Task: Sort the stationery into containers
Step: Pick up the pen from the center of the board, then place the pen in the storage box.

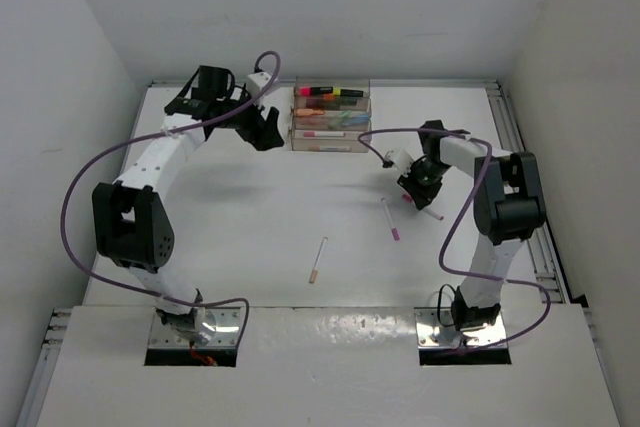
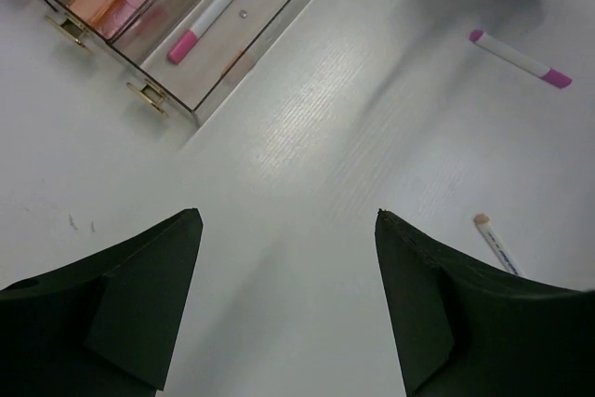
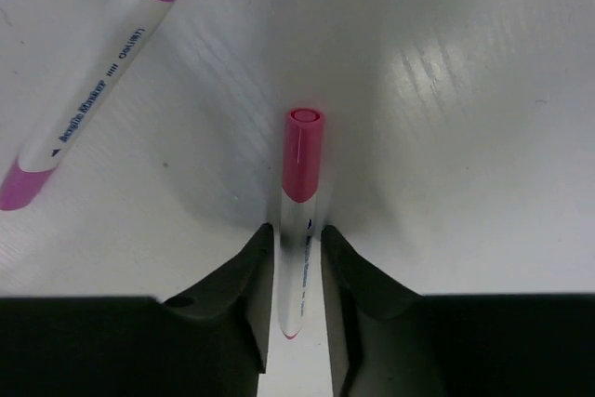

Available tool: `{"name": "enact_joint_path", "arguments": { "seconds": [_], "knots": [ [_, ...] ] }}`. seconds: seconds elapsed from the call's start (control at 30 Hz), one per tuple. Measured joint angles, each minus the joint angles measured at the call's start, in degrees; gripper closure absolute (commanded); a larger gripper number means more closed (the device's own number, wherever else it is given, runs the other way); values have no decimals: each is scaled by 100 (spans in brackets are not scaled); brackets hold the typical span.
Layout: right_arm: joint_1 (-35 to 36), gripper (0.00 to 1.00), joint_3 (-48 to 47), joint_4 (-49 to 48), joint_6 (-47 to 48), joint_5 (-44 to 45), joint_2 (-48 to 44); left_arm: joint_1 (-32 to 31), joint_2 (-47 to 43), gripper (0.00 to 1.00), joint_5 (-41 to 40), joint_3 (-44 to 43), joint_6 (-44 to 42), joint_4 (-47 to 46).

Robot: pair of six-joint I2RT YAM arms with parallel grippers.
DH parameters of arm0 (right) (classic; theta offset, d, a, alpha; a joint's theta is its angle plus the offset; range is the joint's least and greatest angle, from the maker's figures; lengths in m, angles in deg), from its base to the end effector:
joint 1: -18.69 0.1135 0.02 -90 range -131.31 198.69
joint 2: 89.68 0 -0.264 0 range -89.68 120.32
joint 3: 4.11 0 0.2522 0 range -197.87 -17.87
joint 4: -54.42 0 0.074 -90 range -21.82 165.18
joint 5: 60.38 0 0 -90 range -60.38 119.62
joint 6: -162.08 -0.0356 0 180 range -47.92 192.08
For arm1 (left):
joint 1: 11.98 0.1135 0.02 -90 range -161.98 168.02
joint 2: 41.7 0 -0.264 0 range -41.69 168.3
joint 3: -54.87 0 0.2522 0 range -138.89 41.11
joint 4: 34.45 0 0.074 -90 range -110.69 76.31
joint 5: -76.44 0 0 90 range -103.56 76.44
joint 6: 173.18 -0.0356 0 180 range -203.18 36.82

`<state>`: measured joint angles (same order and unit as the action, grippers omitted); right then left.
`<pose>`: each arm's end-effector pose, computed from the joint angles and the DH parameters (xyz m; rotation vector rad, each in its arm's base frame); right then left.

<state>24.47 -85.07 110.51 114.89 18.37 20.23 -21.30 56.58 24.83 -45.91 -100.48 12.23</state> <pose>0.3376 0.0412 0.1311 -1.2410 2.7182 0.2380 0.3744 -0.0839 0.3147 0.8264 2.0788 -0.7035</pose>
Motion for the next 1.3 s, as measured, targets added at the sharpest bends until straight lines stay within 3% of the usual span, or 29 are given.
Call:
{"name": "enact_joint_path", "arguments": {
  "seconds": [0.27,0.43,0.63,0.77,1.07,1.23,1.3],
  "knots": [
    [160,99,-72,-33,46,251,46,0,-813,18,-2,380,-44,-227],
    [592,100,-826,149,-37,269,109,9,-870,18,33,542,-35,-356],
    [1259,100,-3495,-7,184,321,498,83,-868,19,186,680,28,-518],
    [1683,100,-4634,-315,516,444,933,144,-868,19,267,811,140,-675],
    [2221,100,-5226,-664,997,651,2396,306,-879,18,522,1196,551,-1143],
    [2208,65,-5073,-721,1062,769,2640,304,-907,18,516,1366,555,-1178],
    [2192,58,-5056,-809,1047,796,2640,269,-970,19,463,1427,533,-1143]
  ]
}}
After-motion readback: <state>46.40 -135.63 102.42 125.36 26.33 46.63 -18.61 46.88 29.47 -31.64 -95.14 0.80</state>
